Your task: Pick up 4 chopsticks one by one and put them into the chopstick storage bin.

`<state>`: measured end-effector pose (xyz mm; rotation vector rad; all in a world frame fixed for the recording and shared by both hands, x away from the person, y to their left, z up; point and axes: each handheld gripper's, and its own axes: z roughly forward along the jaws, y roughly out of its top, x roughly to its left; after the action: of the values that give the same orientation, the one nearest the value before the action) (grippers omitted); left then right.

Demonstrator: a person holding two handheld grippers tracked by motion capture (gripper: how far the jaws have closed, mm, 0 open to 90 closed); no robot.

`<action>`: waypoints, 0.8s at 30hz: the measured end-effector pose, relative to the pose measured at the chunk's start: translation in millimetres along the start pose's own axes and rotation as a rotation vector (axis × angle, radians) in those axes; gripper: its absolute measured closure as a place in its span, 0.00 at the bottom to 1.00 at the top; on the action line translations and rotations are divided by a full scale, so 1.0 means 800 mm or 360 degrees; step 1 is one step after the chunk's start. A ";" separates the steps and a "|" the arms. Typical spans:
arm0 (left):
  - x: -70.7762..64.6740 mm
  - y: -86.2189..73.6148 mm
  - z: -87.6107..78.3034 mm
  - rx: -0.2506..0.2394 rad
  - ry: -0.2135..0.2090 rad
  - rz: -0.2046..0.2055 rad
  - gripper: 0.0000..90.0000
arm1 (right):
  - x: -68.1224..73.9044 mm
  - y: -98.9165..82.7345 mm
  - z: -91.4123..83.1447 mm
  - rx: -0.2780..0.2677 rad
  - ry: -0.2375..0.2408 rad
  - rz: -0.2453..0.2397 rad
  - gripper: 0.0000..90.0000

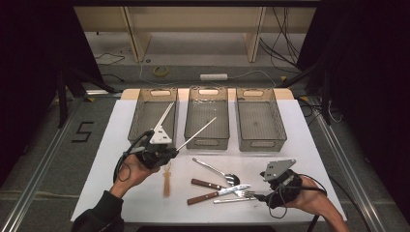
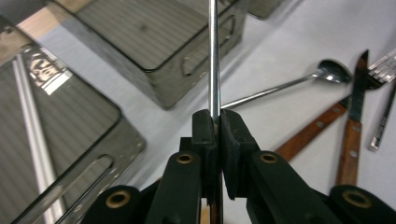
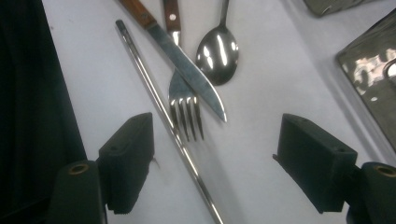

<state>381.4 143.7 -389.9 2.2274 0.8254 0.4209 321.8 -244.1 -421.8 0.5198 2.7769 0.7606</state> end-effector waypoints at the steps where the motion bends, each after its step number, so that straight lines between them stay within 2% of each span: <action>1: 0.004 0.000 -0.002 -0.0004 0.0019 -0.0013 0.94 | 0.000 -0.001 0.001 0.0009 0.0004 -0.0002 0.31; 9: 0.039 0.001 -0.012 -0.0069 0.0154 -0.0134 0.94 | 0.005 -0.003 0.010 0.0072 0.0036 -0.0036 0.32; 11: 0.053 0.002 -0.010 -0.0064 0.0194 -0.0170 0.94 | 0.005 -0.003 0.012 0.0083 0.0038 -0.0048 0.32; 16: 0.090 0.001 -0.004 -0.0081 0.0279 -0.0310 0.94 | 0.006 -0.003 0.013 0.0106 0.0034 -0.0039 0.32; 24: 0.132 0.008 0.009 -0.0097 0.0390 -0.0428 0.94 | 0.005 -0.006 0.018 0.0117 0.0052 -0.0036 0.32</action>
<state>466.5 207.0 -384.5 1.9974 1.2066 0.5862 321.4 -240.0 -436.3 0.4926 2.8447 0.6703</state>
